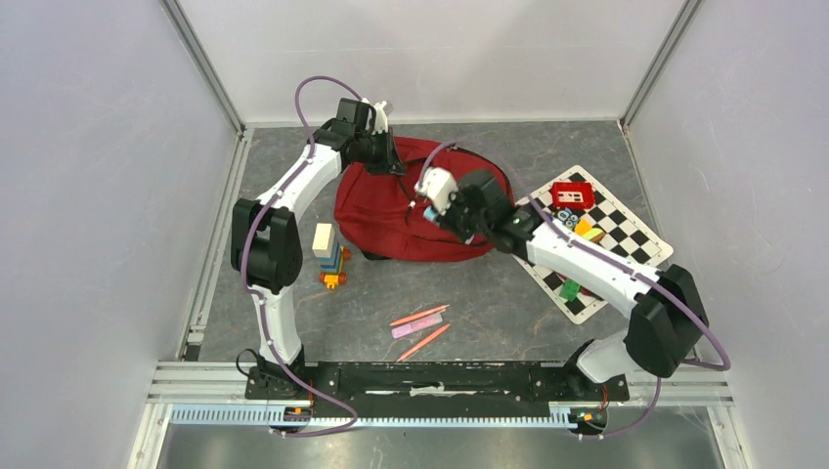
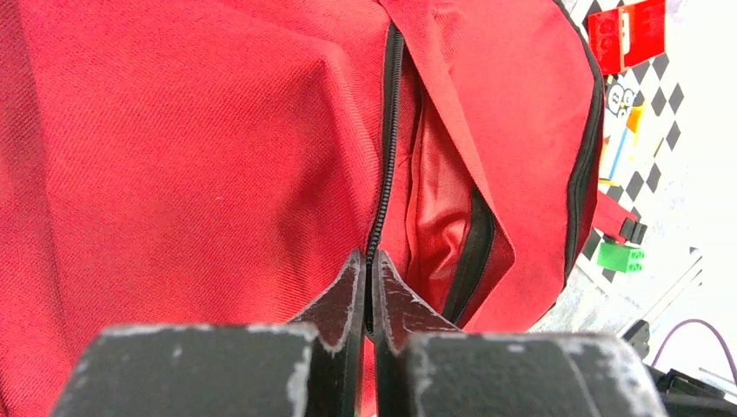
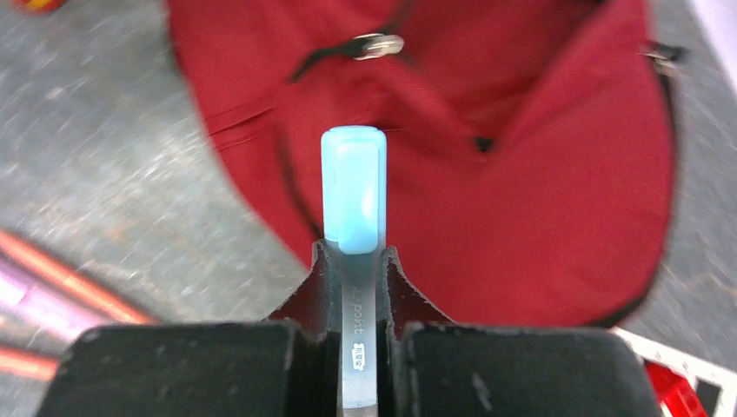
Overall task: Pack the student bag
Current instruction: Pick up the stationery from the center of the board, then place the stationery in the student bag.
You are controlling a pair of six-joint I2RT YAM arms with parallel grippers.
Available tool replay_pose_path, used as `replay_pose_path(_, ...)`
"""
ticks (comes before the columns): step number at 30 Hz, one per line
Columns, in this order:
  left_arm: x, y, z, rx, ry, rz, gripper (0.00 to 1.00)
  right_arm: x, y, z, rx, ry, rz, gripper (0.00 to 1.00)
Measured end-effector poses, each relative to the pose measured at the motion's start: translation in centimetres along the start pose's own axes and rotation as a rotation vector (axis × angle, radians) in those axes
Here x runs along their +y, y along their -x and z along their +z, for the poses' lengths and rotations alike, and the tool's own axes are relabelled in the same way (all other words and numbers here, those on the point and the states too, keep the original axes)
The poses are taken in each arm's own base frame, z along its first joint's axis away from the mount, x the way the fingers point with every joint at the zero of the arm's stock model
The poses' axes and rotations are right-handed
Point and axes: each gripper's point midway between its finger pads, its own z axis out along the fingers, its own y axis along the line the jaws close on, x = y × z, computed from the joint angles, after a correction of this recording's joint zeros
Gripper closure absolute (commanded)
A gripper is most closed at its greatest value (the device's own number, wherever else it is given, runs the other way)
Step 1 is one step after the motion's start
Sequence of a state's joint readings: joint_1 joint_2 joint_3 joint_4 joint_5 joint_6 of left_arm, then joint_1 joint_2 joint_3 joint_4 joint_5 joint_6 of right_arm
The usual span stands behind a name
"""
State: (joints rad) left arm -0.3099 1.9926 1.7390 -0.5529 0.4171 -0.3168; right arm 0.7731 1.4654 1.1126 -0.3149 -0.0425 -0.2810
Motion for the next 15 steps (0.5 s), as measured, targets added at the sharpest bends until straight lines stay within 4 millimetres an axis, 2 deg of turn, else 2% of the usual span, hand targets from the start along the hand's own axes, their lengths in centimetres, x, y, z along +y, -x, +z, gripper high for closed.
replay_pose_path(4, -0.3, -0.1, 0.1, -0.001, -0.025, 0.003, 0.93, -5.7, 1.4, -0.7, -0.029, -0.143, 0.117, 1.0)
replay_pose_path(6, -0.5, -0.1, 0.2, 0.0, -0.037, 0.004, 0.93, -7.6, 2.3, -0.2, -0.045, -0.188, 0.158, 1.0)
replay_pose_path(8, -0.6, 0.0, 0.2, -0.004, -0.043, 0.007, 0.93, -9.1, 3.7, 0.9, -0.058, -0.211, 0.184, 1.0)
replay_pose_path(12, -0.7, 0.0, 0.2, -0.003, -0.051, 0.008, 0.93, -11.6, 7.0, 4.9, -0.067, -0.236, 0.207, 1.0)
replay_pose_path(15, -0.9, 0.0, 0.2, -0.003, -0.059, 0.009, 0.93, -12.5, 7.3, 7.6, -0.042, -0.241, 0.21, 1.0)
